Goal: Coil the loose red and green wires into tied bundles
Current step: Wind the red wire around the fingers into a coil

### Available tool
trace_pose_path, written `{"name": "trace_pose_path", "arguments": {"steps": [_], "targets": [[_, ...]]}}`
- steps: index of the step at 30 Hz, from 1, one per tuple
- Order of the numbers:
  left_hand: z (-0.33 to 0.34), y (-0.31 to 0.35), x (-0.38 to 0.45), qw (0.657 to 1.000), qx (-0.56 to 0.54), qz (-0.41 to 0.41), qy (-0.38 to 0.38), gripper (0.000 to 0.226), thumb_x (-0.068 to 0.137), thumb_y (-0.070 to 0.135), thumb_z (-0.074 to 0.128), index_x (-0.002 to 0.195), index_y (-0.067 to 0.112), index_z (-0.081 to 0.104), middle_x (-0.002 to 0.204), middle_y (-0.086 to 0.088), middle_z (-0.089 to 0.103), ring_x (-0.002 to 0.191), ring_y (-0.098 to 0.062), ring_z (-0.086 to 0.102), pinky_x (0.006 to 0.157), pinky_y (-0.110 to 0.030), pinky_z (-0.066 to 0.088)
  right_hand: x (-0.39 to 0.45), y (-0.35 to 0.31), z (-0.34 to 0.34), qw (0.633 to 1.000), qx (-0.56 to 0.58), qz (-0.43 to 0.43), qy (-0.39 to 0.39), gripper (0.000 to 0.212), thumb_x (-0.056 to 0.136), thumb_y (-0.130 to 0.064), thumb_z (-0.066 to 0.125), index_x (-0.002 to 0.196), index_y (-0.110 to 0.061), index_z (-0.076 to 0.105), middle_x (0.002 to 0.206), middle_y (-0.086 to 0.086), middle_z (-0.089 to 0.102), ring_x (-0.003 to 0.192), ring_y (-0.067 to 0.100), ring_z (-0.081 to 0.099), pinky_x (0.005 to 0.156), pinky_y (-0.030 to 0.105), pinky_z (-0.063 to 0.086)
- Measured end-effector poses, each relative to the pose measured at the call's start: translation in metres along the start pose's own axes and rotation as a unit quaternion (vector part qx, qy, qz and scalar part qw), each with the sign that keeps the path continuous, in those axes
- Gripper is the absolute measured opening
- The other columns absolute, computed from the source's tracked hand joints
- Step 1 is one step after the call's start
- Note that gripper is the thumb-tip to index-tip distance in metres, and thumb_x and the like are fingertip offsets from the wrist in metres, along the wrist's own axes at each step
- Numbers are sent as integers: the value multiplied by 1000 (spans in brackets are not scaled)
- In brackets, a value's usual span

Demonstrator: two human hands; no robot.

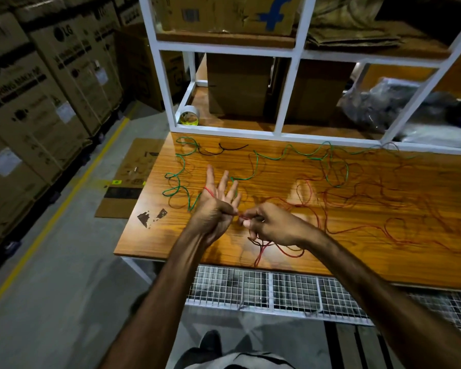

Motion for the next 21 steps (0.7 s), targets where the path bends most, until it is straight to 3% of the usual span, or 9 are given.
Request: {"name": "trace_pose_path", "arguments": {"steps": [4, 6, 8, 9, 11, 12, 14, 17, 21], "targets": [[3, -14, 1, 972, 235, 8, -10, 137, 50, -31, 37, 162, 35, -5, 172, 0, 5, 157, -16, 14, 126, -35, 16, 0, 7, 0, 995, -87, 19, -51, 22, 105, -13, 56, 84, -16, 64, 70, 2, 68, 59, 14, 56, 54, 28, 44], [3, -14, -1, 918, 396, 1, 4, 119, 65, -29, 40, 163, 24, -3, 171, -6, 8, 151, -7, 29, 117, -26, 31, 1, 11, -5, 986, -146, 31, -67, 17, 101, -9, 57, 88, -12, 66, 70, 3, 72, 57, 14, 61, 55, 29, 50], [20, -19, -6, 881, 465, 9, -87, 123, 63, -22, 40, 162, 29, -13, 170, -2, 2, 151, 2, 20, 116, -14, 24, 1, 7, -11, 973, -216, 22, -82, 19, 97, -8, 58, 83, -18, 67, 68, 0, 73, 57, 12, 65, 60, 33, 57], [25, -28, -10, 869, 472, -17, -146, 123, 64, -20, 40, 160, 32, -15, 170, -2, 9, 151, 0, 21, 116, -13, 23, 0, 3, -15, 966, -242, 14, -90, 20, 96, -9, 60, 80, -20, 65, 67, -2, 72, 58, 10, 66, 62, 35, 57], [26, -46, -21, 860, 443, -112, -228, 111, 80, -21, 45, 160, 30, -13, 144, -3, 51, 128, -7, 54, 100, -19, 46, -3, -4, -23, 955, -281, 0, -99, 20, 97, -11, 63, 80, -22, 65, 65, -7, 69, 58, 1, 62, 61, 34, 54], [25, -49, -27, 861, 418, -152, -248, 103, 88, -23, 46, 162, 28, -5, 125, 1, 57, 112, -6, 61, 91, -24, 55, -4, -9, -26, 948, -303, -12, -93, 18, 97, -14, 64, 82, -22, 66, 67, -10, 68, 60, -2, 60, 61, 33, 52], [25, -53, -34, 850, 393, -214, -279, 75, 92, -27, 43, 151, 16, 29, 119, 2, 58, 114, -22, 65, 96, -44, 58, -6, -20, -30, 930, -358, -42, -73, 16, 99, -27, 65, 84, -30, 64, 75, -11, 69, 67, -3, 57, 64, 35, 51], [29, -54, -41, 821, 393, -247, -333, 44, 89, -26, 44, 116, 9, 42, 129, -11, 63, 110, -43, 70, 78, -36, 63, -6, -32, -29, 908, -410, -80, -38, 13, 100, -41, 63, 94, -33, 70, 80, -11, 64, 80, 12, 59, 77, 39, 47], [32, -49, -38, 823, 384, -229, -351, 20, 101, -5, 50, 104, 13, 43, 127, -17, 70, 65, -23, 74, 45, -22, 33, -8, -43, -30, 873, -460, -159, 31, 17, 99, -46, 62, 99, -33, 73, 94, -14, 65, 96, 11, 46, 89, 41, 25]]}}
Point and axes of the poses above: each hand's wrist, its own x-axis towards the middle knuckle, its own z-axis out of the palm, y = z × x, the point moved 9 cm from there along x, towards the middle knuckle
